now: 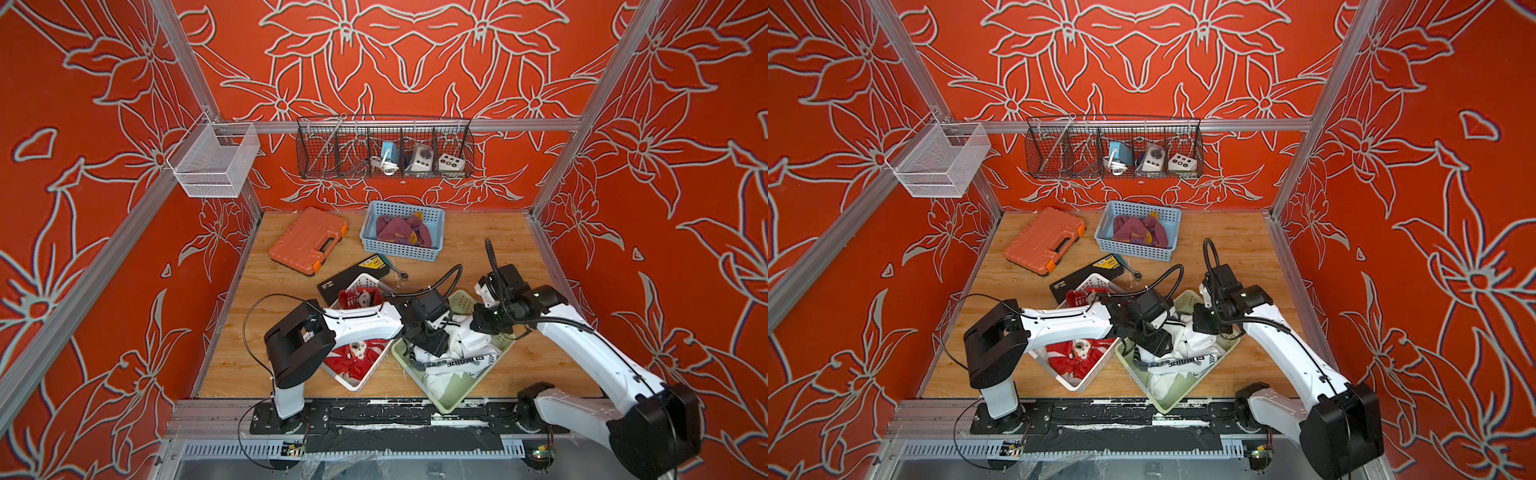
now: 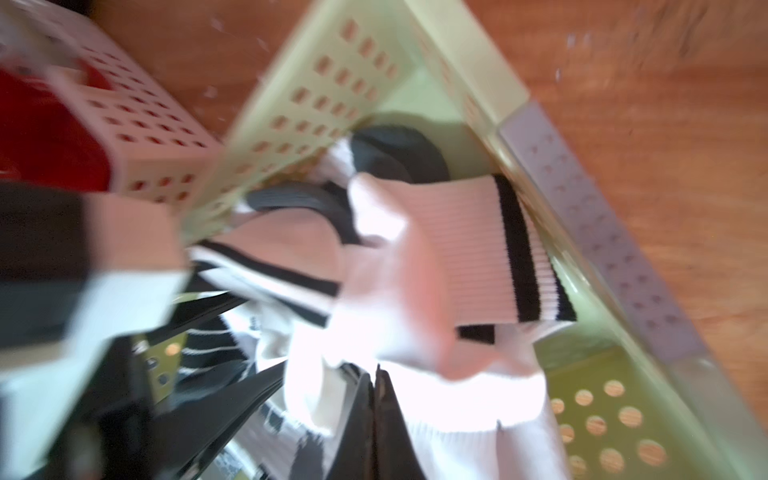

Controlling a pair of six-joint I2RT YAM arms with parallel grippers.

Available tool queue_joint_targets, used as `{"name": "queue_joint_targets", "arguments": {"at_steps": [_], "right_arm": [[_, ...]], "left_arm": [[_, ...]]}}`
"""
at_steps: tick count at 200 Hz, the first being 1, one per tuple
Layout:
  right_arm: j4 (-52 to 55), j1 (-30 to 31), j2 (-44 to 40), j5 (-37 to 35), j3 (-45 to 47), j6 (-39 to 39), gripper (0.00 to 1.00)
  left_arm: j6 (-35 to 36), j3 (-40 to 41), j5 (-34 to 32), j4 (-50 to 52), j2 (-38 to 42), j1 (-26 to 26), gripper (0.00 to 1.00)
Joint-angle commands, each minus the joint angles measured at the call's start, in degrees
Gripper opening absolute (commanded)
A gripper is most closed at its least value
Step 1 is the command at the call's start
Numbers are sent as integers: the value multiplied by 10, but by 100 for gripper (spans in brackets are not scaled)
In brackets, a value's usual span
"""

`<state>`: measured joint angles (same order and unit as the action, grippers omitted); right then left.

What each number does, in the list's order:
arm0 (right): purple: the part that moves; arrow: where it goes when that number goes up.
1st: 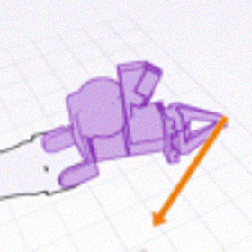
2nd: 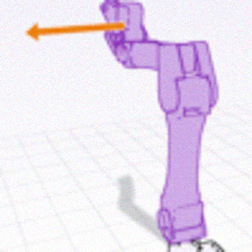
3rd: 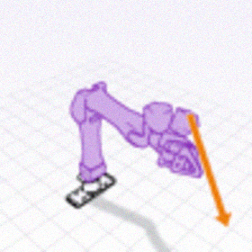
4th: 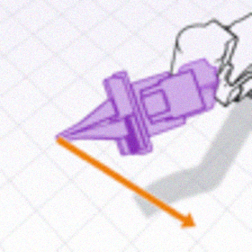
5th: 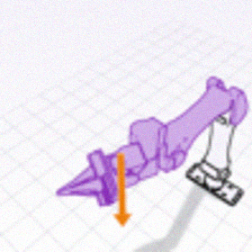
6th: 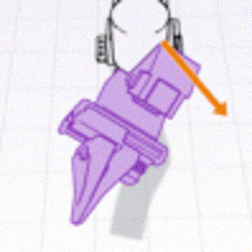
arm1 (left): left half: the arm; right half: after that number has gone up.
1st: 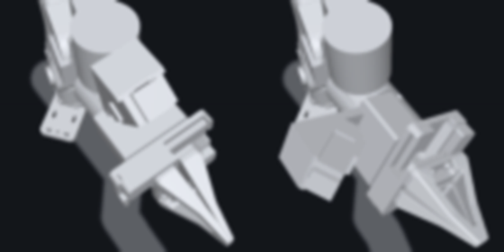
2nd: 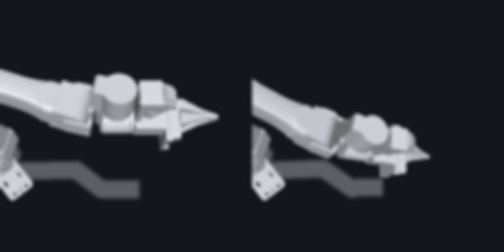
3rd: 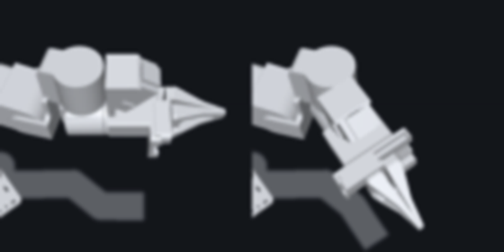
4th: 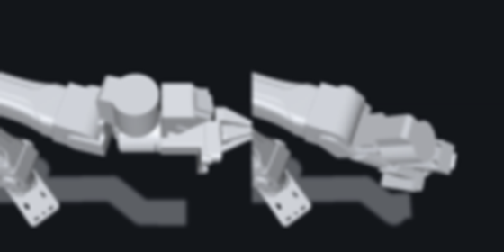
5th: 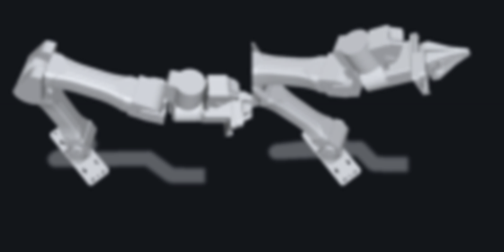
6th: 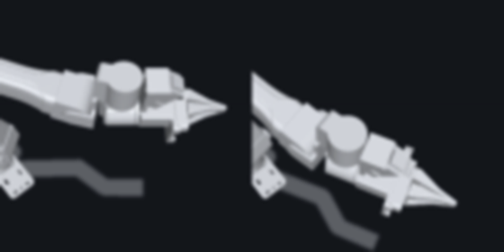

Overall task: Sort the socks into the basket by color
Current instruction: Adjust the sock at the bin.

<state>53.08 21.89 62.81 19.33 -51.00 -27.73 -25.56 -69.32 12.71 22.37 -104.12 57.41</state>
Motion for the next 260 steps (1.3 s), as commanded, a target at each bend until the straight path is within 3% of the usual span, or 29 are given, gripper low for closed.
{"name": "queue_joint_targets", "arguments": {"at_steps": [1,88,131,175,203,225,243,260], "right_arm": [[69,1,-23,16,-30,21,3],[172,39,-65,149,-54,53,0],[157,70,-60,132,-8,36,0],[92,76,-2,97,18,21,0],[63,78,26,63,28,16,0],[69,78,15,42,-14,15,0],[93,77,16,-11,-74,23,12],[100,77,35,-53,-129,36,38]], "left_arm": [[6,-12,2,10,-5,-1,62],[6,-12,-33,34,124,-6,69],[-27,16,-72,53,210,-29,70],[-51,42,-129,93,338,-68,72],[-50,44,-169,139,419,-100,80],[-46,34,-187,182,466,-136,84],[-31,22,-211,222,498,-170,88],[-10,19,-208,239,514,-215,91]]}}
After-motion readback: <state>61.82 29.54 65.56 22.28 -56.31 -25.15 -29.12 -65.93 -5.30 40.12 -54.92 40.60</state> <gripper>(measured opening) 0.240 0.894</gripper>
